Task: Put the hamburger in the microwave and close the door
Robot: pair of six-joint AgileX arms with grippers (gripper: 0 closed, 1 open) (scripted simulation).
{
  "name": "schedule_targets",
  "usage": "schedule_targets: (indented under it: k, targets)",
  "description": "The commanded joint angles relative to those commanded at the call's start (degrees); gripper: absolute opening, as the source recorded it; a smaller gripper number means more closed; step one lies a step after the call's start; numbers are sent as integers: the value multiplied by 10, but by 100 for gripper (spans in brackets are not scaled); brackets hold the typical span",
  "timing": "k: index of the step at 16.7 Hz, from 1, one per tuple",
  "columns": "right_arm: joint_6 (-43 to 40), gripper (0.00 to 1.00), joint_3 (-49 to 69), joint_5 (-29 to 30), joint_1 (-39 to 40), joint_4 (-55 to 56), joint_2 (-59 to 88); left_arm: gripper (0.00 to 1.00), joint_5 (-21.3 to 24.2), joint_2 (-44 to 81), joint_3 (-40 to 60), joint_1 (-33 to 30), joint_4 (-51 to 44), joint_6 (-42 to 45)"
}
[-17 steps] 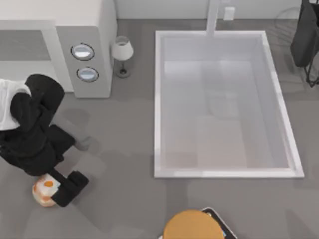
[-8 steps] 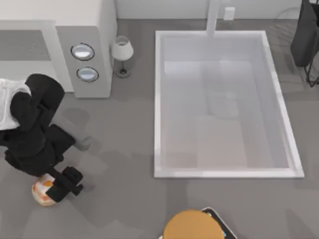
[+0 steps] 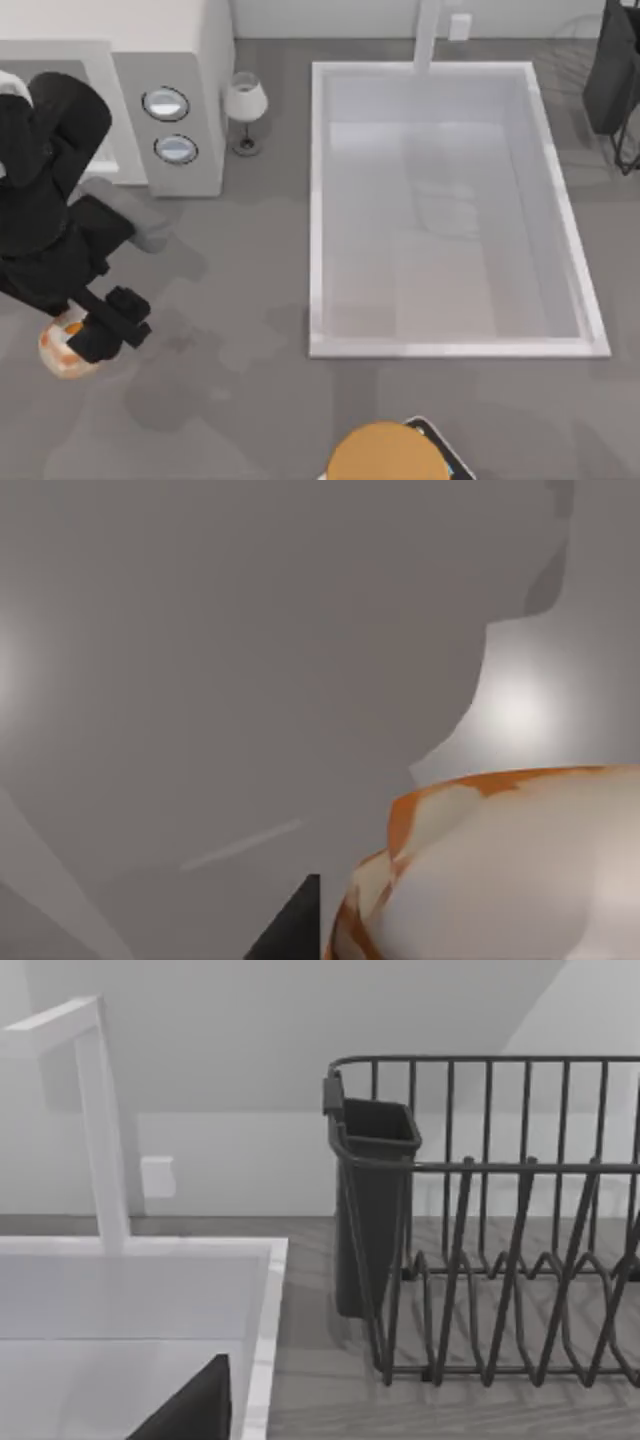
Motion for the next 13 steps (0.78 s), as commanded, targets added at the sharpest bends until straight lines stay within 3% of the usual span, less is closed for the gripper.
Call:
schedule_targets:
  k: [3,8,13]
  targets:
    - [0,100,0,0,0,0,0,0,0,-25,32,0,-48,-2]
    - [0,100,0,0,0,0,0,0,0,-25,33,1,-50,-1]
    - [0,100,0,0,0,0,0,0,6,7,28,39,40,-21]
